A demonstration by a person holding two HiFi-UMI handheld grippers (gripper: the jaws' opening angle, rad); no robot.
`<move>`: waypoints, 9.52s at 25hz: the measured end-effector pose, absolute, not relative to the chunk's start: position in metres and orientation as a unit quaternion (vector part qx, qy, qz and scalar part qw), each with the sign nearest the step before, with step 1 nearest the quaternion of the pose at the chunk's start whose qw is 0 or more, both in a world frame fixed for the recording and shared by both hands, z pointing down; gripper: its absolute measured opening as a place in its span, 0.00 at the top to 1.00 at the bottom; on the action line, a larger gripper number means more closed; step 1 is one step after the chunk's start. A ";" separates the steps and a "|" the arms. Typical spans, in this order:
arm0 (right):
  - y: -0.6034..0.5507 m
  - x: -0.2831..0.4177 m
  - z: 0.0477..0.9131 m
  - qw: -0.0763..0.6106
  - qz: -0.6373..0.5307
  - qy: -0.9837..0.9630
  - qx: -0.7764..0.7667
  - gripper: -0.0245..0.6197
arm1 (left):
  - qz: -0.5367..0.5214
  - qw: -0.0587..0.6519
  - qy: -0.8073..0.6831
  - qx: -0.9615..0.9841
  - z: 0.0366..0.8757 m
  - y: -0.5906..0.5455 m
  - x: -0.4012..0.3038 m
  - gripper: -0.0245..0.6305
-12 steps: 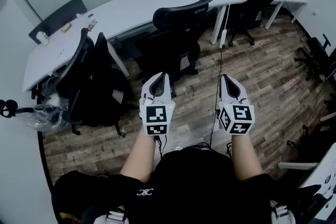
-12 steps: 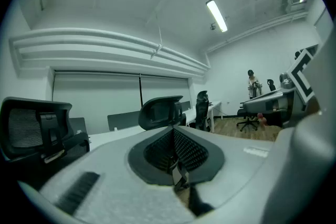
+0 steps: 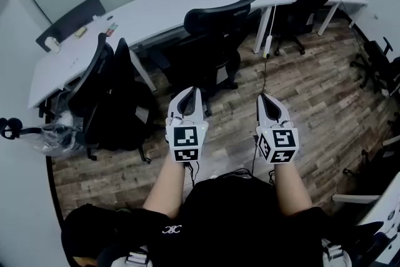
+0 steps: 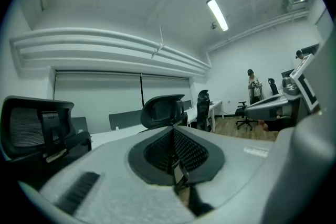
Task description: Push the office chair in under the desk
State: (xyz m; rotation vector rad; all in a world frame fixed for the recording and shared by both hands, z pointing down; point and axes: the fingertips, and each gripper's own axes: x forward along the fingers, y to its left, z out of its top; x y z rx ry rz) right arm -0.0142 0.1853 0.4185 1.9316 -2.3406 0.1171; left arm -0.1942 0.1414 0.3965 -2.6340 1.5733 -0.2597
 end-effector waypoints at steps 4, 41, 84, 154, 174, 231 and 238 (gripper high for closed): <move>0.185 -0.028 0.427 0.060 0.036 -0.774 0.630 0.95 | -0.094 0.036 0.510 -0.854 0.402 0.138 -0.203 0.95; -0.106 0.091 0.448 0.193 -0.033 -0.808 0.556 0.71 | -0.194 0.051 0.561 -0.803 0.440 -0.094 -0.174 0.71; -0.297 0.128 0.492 0.444 -0.297 -0.718 0.446 0.61 | -0.282 0.086 0.593 -0.749 0.484 -0.180 -0.191 0.54; -0.556 0.268 0.490 0.516 -0.208 -0.655 0.511 0.61 | -0.280 0.107 0.502 -0.811 0.479 -0.496 -0.068 0.56; -0.608 0.291 0.491 0.541 -0.198 -0.647 0.499 0.61 | -0.259 0.113 0.496 -0.821 0.475 -0.530 -0.043 0.59; -0.319 0.152 0.386 0.048 0.014 -0.797 0.601 0.95 | -0.072 0.018 0.536 -0.841 0.389 -0.309 -0.005 0.96; -0.323 0.150 0.389 0.047 0.019 -0.797 0.602 0.95 | -0.076 0.015 0.539 -0.839 0.391 -0.310 -0.010 0.96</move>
